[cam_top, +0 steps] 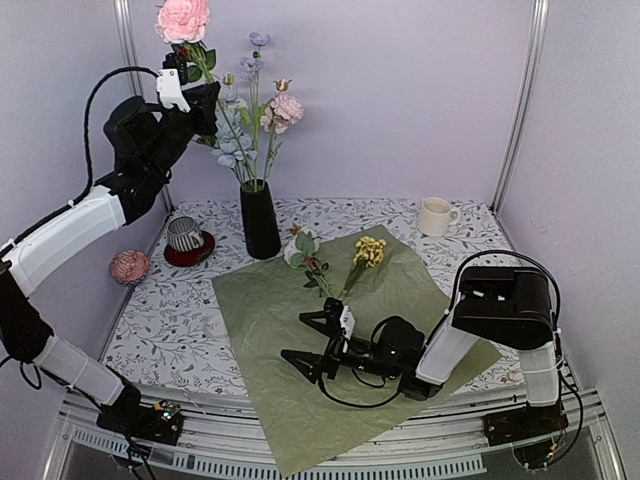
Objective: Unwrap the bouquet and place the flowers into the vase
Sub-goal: Place the fake flower in the vase.
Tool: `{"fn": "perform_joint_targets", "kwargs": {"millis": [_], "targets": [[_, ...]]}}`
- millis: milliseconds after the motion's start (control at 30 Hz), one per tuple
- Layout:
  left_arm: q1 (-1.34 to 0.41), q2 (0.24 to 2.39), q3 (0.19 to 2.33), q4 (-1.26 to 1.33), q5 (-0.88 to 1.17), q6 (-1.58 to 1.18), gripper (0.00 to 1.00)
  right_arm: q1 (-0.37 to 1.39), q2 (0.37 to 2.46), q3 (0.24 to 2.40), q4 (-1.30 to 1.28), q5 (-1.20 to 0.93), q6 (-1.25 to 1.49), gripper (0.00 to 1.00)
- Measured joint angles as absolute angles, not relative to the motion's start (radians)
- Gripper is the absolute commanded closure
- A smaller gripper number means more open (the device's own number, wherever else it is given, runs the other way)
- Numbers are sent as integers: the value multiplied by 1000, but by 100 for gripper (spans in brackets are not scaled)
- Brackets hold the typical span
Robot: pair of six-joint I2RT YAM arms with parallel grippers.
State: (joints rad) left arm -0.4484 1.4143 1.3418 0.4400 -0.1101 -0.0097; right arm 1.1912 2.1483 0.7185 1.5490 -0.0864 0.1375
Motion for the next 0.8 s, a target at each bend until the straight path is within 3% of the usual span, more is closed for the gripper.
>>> {"fn": "perform_joint_targets", "kwargs": {"millis": [800], "targets": [[-413,1669,1306,374,-118,-44,98,1191,2148,693,1549,-89,130,1]]}}
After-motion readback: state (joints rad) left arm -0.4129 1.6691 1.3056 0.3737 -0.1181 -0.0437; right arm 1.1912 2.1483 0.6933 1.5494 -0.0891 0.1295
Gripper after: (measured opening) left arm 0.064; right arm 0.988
